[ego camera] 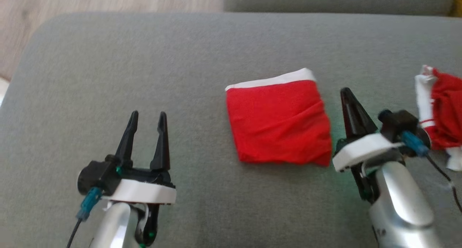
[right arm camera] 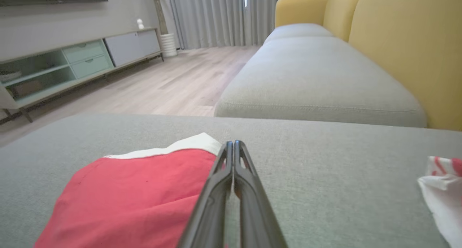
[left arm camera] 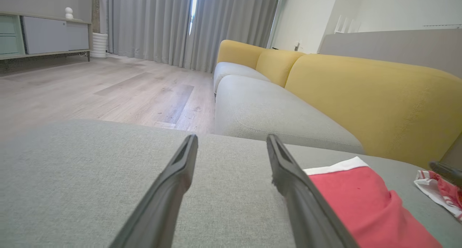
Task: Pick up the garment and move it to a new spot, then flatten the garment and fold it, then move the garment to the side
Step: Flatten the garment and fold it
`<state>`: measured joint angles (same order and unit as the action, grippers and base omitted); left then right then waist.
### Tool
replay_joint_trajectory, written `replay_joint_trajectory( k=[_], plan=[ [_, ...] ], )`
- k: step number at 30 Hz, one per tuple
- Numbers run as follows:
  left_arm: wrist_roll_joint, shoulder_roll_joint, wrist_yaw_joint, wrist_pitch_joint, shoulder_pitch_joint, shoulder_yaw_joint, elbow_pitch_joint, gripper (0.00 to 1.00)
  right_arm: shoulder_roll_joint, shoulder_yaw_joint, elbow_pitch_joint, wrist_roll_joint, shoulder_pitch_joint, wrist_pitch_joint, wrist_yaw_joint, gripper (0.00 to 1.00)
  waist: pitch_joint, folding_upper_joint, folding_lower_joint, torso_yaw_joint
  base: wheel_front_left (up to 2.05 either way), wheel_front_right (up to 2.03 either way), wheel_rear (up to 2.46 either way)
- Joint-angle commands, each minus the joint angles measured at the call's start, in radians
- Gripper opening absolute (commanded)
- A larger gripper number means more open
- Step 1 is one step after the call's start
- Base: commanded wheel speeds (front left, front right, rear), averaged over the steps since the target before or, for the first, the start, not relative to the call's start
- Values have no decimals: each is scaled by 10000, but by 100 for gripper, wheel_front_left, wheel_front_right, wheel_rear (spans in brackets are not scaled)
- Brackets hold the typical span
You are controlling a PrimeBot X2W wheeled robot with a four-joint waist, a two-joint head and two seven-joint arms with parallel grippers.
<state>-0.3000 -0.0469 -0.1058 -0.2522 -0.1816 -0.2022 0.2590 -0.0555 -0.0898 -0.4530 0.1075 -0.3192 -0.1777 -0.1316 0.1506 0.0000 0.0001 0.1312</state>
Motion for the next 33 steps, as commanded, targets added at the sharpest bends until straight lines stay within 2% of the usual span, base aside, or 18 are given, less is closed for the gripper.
replay_joint_trajectory(
  k=[1,9,17,21,25,29,33],
  plan=[
    [-116,-34,-28,-95,-439,174,-284,100,-10,-336,53,-101,-528,53,9,0,479,0,-1,471,0,0,0],
    [-250,-34,-68,-95,-832,-108,-180,100,-42,-1011,-2481,-314,-1864,56,9,0,992,0,-1,1079,0,0,0],
    [-283,-34,-15,-95,-852,-160,-188,100,-113,-17,-4814,-957,-2657,-303,9,0,971,0,-1,1117,0,0,0],
    [-253,-34,-14,-95,-773,-98,-124,100,-15,-12,-4974,-952,-2936,-674,9,0,765,0,-1,1013,0,0,0],
    [-256,-34,-19,-95,-676,-107,-135,100,39,-246,-4525,-752,-3056,-815,9,0,555,0,-1,961,0,0,0],
    [-272,-34,-16,-95,-628,-150,-164,100,48,-1204,-3665,43,-2891,-835,9,0,449,0,-1,987,0,0,0],
    [-280,-34,-11,-95,-593,-234,-173,100,50,-2011,-3774,302,-2633,-838,9,0,389,0,-1,1063,0,0,0]
  ],
)
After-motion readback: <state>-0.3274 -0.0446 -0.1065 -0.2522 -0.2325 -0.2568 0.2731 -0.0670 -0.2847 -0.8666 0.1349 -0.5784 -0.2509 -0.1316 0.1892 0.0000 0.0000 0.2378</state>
